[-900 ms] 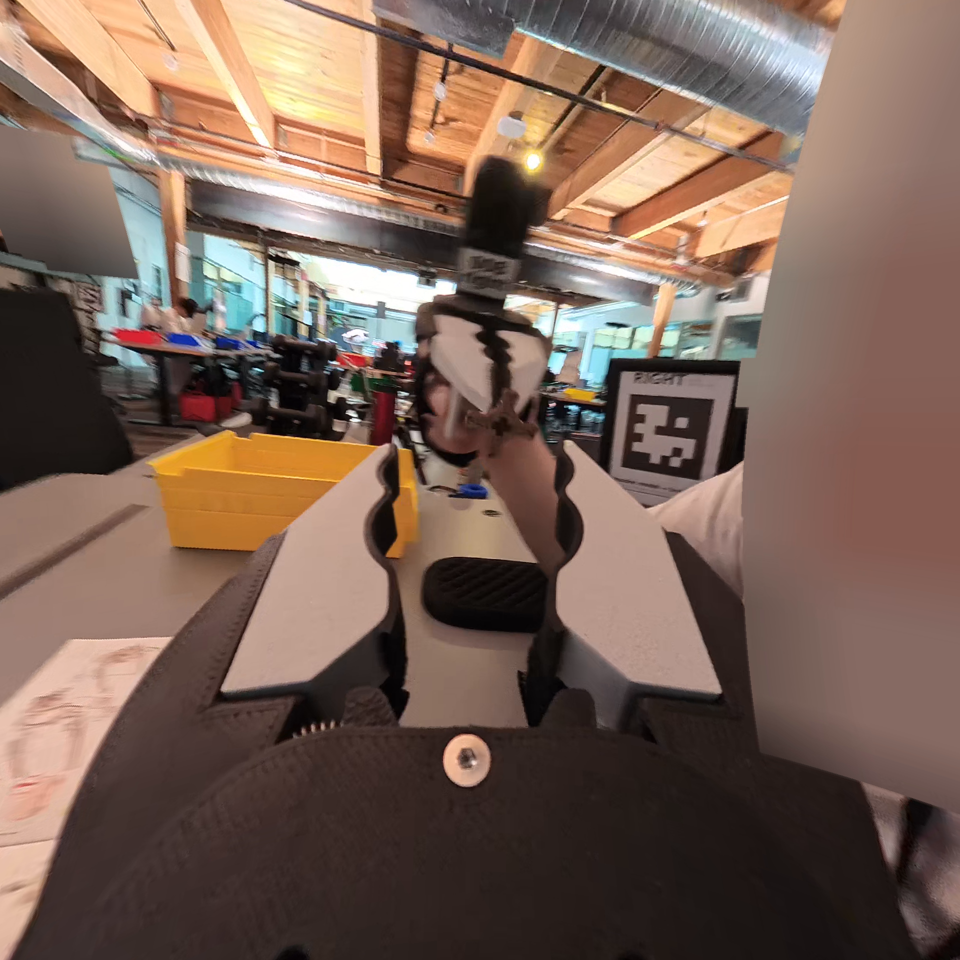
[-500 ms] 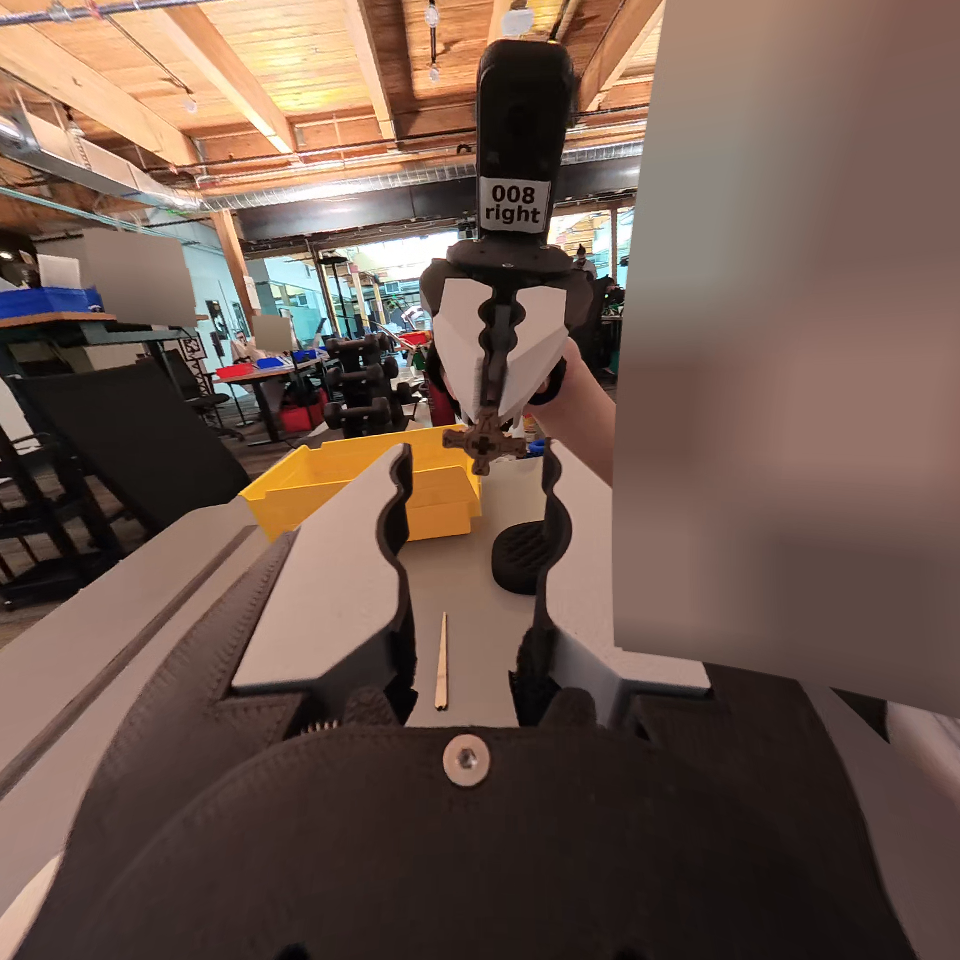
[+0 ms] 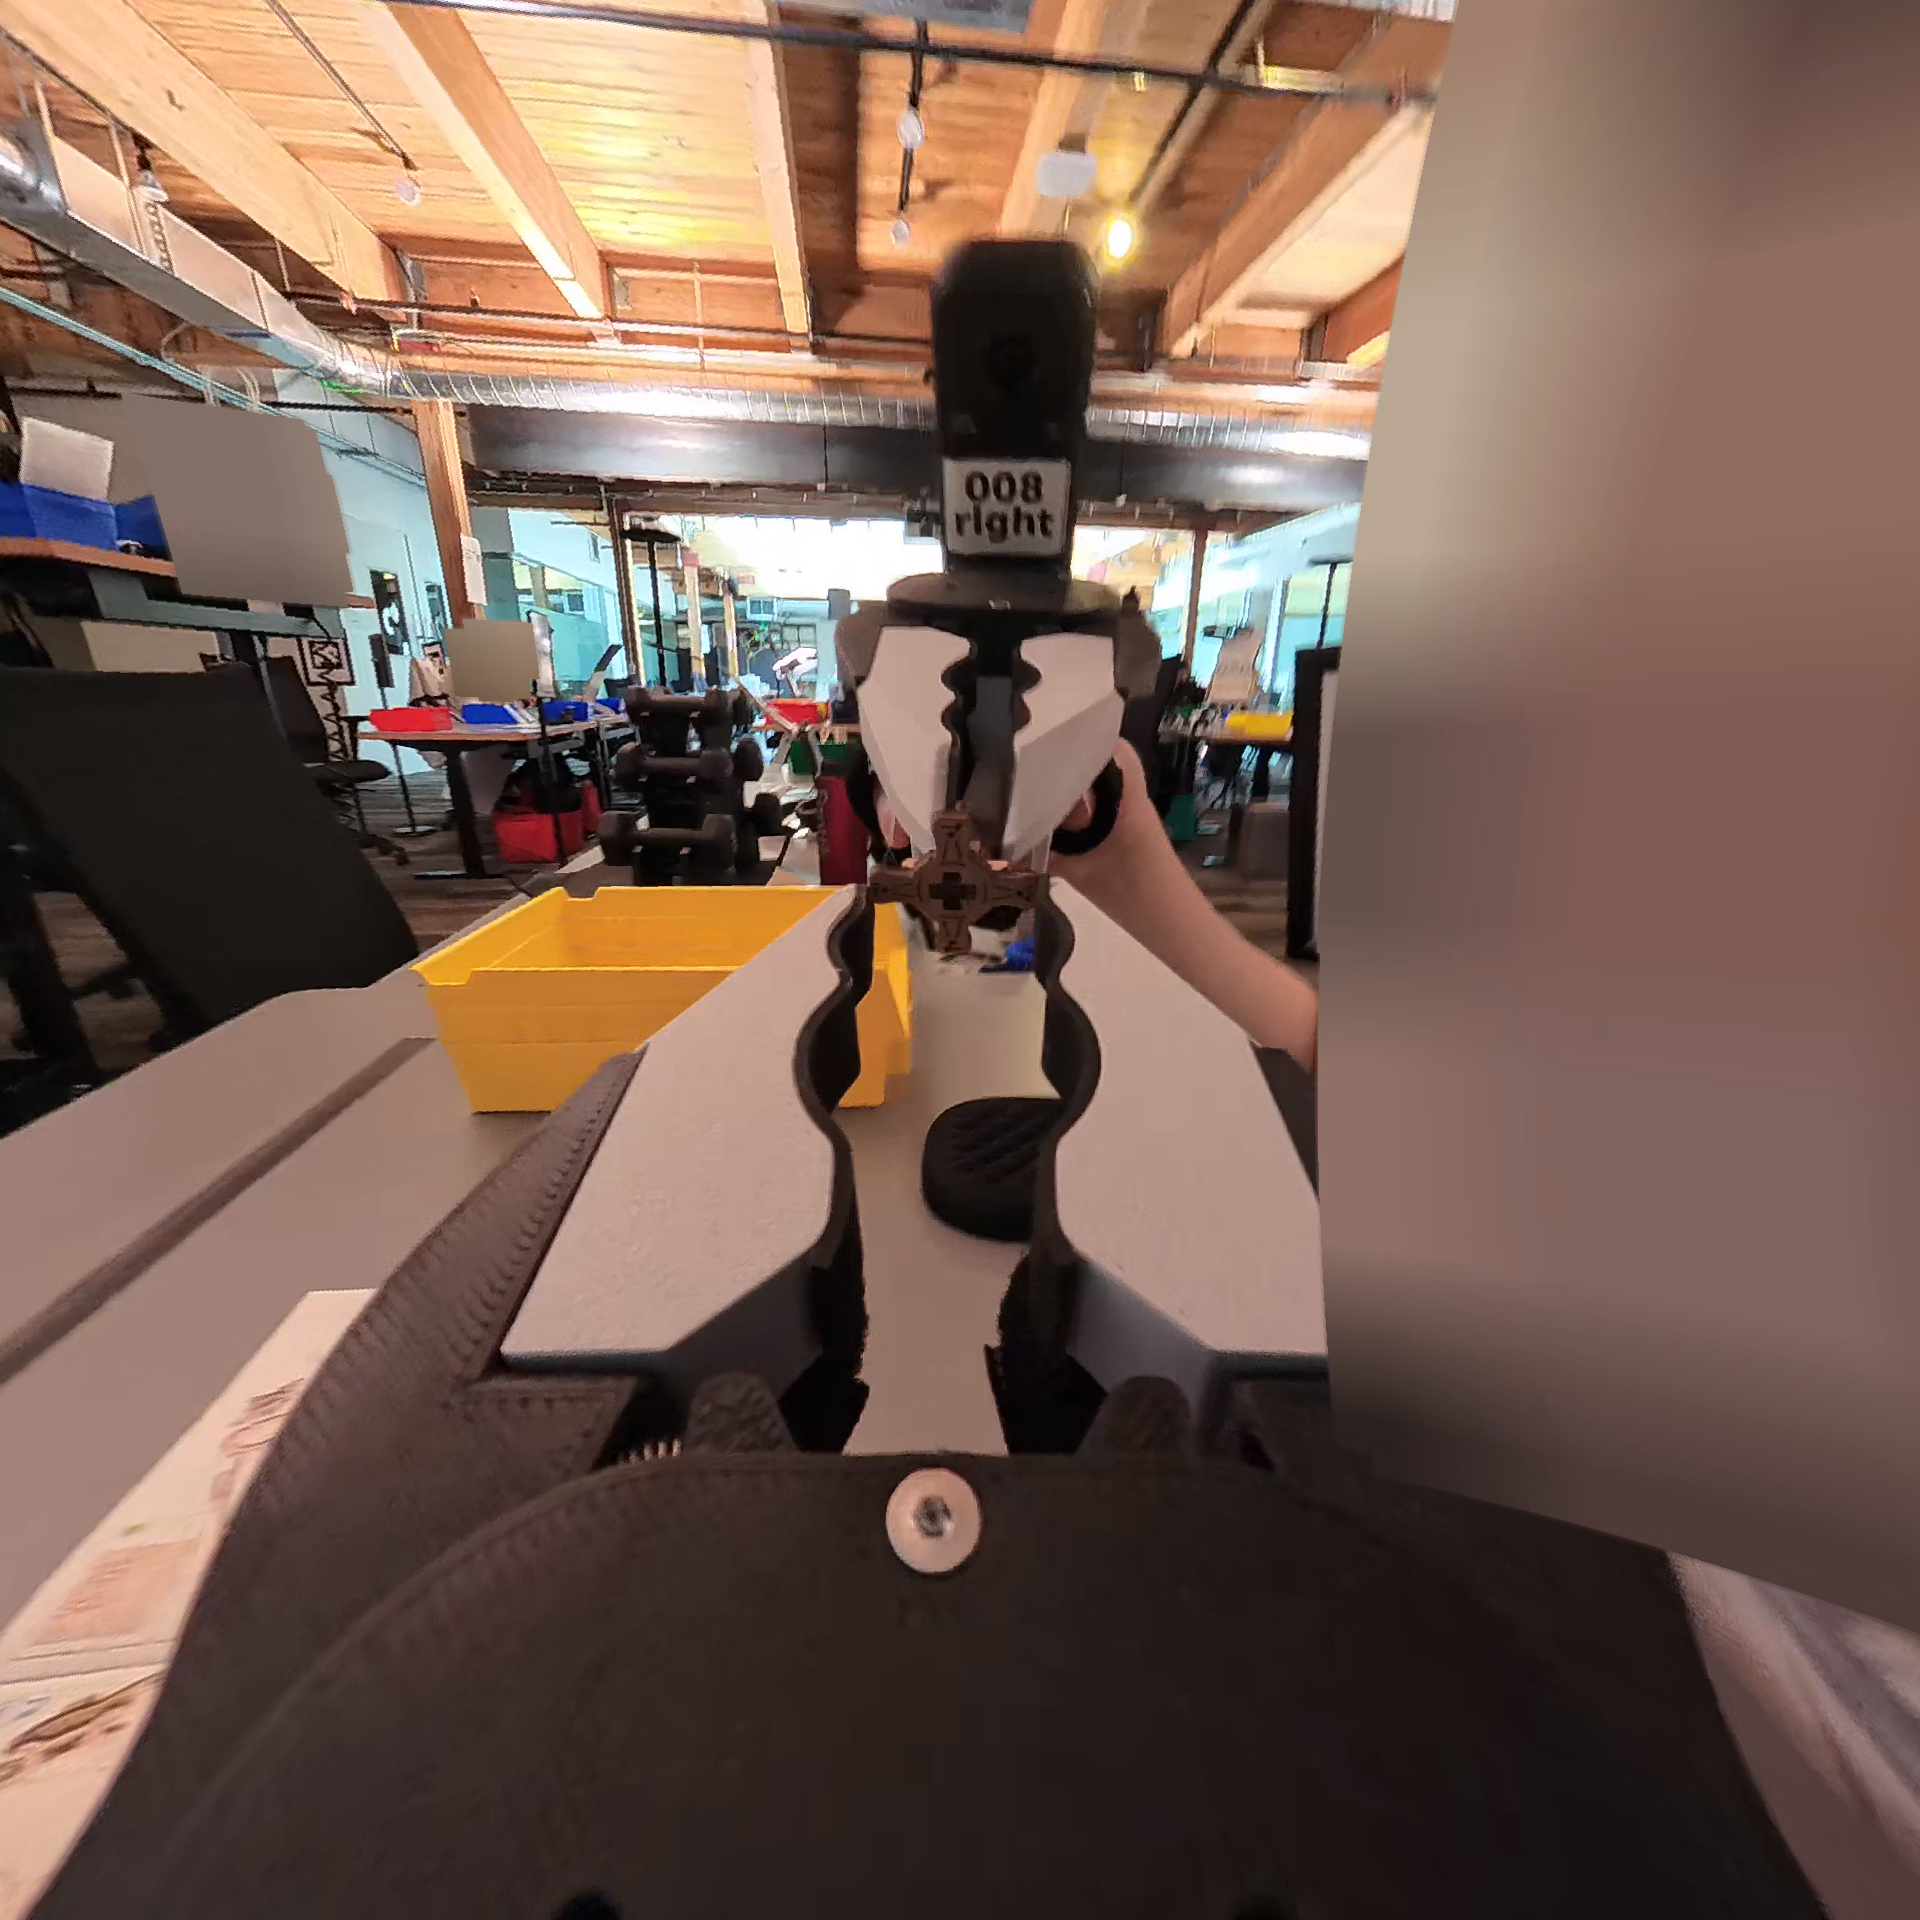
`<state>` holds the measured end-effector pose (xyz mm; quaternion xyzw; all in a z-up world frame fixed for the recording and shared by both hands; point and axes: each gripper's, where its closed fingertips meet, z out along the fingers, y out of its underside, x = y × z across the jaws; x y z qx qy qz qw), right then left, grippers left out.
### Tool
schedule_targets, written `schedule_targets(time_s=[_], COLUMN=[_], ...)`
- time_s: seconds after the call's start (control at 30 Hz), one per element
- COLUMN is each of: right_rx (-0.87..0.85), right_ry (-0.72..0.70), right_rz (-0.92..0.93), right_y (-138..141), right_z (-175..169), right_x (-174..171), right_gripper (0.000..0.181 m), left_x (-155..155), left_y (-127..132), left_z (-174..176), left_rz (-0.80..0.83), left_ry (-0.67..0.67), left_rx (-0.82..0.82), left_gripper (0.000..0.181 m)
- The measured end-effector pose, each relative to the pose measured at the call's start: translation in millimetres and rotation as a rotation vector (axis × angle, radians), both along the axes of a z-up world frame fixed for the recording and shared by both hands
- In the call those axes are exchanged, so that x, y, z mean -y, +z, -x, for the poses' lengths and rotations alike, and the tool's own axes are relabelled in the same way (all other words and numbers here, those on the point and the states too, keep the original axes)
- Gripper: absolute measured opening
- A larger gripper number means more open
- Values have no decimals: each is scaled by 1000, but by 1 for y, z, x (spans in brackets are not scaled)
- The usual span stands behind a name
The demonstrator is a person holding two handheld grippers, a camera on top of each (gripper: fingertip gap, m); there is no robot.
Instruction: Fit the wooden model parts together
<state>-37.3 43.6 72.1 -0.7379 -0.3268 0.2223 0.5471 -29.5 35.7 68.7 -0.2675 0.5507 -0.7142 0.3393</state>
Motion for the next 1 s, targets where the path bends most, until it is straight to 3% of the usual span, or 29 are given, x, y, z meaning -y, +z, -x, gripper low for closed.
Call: schedule_targets(time_s=[0.03, 0.17, 0.47, 0.63, 1.0], right_rx=[0, -26, -84, -89, -76], right_ry=[-6, -19, -27, -16, -21], right_rz=[-5, -6, 35, 41, 38], right_y=[1, 4, 2, 2, 2], right_z=[-1, -4, -4, -3, -6], right_x=[0, -2, -5, -4, -3], right_gripper=[6, 9, 12, 1, 1], left_x=[-2, -8, -3, -3, -4], left_y=[2, 5, 2, 0, -1], left_z=[1, 1, 0, 0, -2], left_rz=[24, 83, 56, 51, 43], left_ry=[-8, -25, -32, -28, -22], left_rx=[-1, -6, -19, -24, -30], left_gripper=[29, 28, 28, 28, 28])
